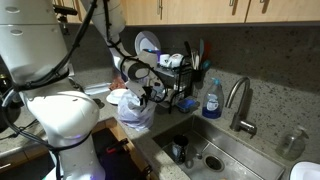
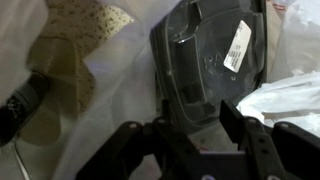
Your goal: Move the plastic bag to the right then remove the plastic container from the plastic bag.
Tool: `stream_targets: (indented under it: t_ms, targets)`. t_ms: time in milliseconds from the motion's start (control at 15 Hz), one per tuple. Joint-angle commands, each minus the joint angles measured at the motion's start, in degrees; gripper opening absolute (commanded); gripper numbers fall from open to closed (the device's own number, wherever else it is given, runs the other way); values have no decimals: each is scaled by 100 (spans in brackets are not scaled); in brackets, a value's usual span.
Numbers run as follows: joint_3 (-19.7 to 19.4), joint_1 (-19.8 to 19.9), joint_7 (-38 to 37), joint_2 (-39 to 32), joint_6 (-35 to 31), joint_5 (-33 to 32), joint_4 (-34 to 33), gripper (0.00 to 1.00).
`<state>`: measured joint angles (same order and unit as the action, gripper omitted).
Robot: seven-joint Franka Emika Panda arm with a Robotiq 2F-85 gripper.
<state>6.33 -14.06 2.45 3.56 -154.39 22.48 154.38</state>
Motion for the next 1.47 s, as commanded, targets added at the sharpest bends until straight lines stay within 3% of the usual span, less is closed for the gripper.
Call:
stream_targets:
  t_ms: [0,200,333,600,667,1000,1400]
  targets:
    - [30,206,100,-391,91,50,-200,62]
    - [57,352,121,-649,138,52,-321,62]
    - [100,426,199,-790,159,132,-392,36]
    - [251,563,399,-952,215,507,-509,5]
    - [289,592,518,-959,231,663,-522,1]
    - [345,708,973,-900,443,1274,-538,0]
    - [299,661,625,-368,621,948,-357,0]
